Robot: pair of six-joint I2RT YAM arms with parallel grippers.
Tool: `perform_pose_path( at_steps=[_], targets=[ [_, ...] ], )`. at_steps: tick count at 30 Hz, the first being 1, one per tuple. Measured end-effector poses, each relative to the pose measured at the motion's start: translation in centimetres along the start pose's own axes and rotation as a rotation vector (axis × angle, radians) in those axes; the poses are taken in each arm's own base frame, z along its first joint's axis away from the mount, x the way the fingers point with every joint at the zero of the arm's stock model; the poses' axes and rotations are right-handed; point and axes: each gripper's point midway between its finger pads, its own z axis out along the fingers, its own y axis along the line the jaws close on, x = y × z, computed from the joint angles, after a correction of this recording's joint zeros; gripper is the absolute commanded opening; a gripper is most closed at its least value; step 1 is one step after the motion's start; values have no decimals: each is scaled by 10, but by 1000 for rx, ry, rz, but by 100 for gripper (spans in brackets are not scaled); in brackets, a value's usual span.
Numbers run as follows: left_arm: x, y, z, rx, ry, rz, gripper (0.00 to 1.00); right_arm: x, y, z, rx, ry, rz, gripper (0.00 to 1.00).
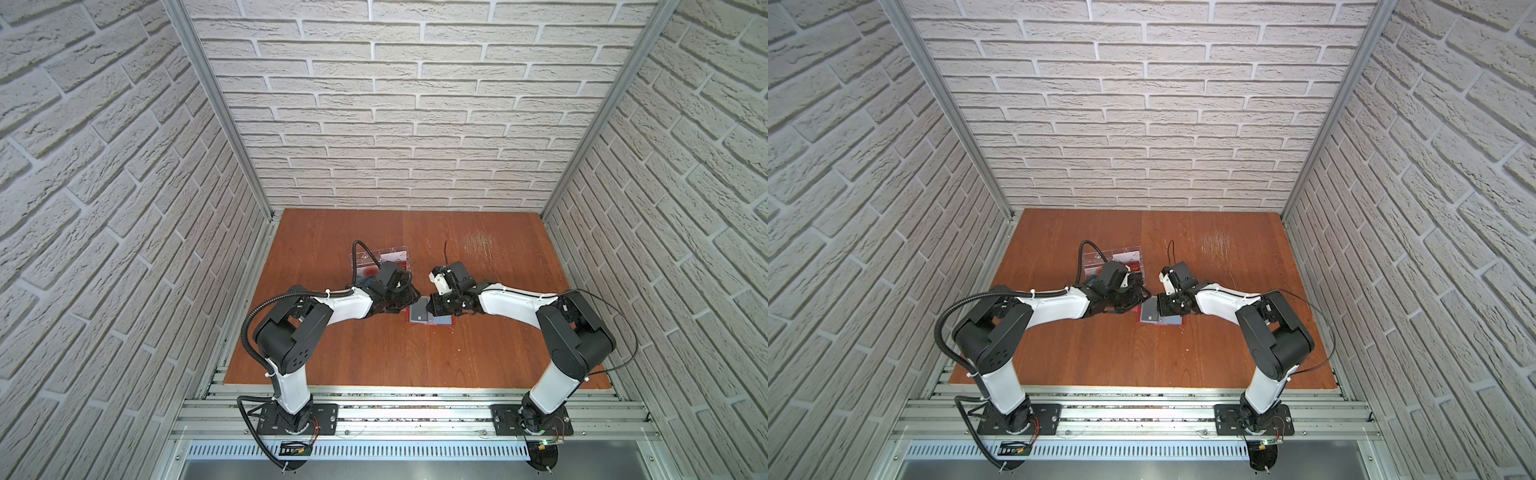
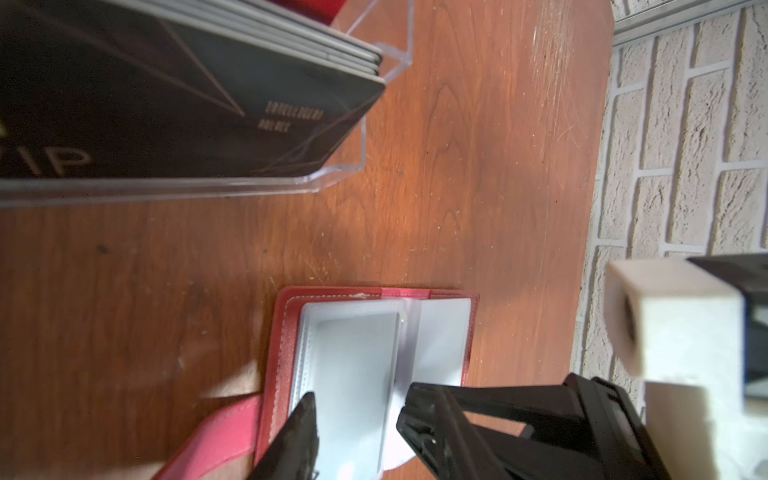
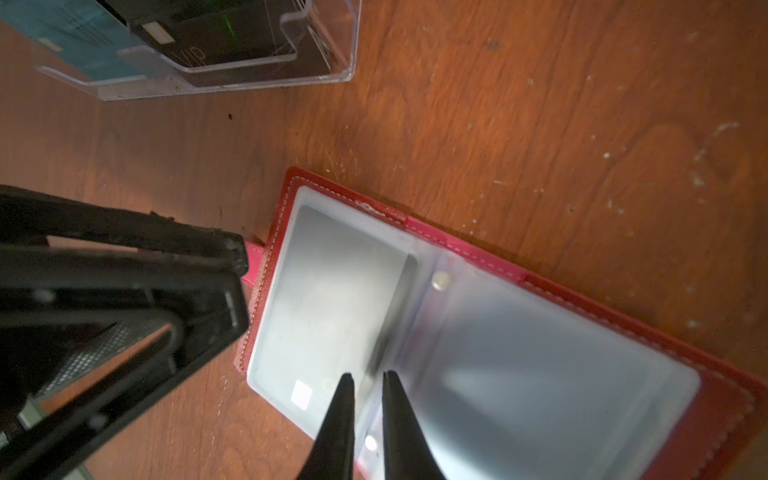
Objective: Take the credit cards out of the card holder
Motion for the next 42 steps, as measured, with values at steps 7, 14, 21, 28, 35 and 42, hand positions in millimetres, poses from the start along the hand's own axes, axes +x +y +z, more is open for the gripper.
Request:
perform_pose_path(
  at_steps=[7, 14, 21, 28, 35, 42],
  targets=[
    [1, 0, 0, 3, 8, -6, 46, 6, -3, 8, 2, 30, 9, 15],
    [6, 2, 4, -2, 24, -7, 47, 5, 0, 11, -17, 34, 11, 15],
    [8, 5, 4, -14, 31, -9, 46, 5, 1, 12, -25, 33, 11, 14],
    [9, 8, 4, -35, 36, -11, 46, 5, 1, 12, -26, 33, 11, 14],
    [9, 12, 4, -64, 38, -9, 47, 5, 1, 12, -25, 33, 11, 14],
    [11, 17, 9, -81, 49, -13, 46, 5, 1, 12, -25, 33, 11, 13]
  ],
)
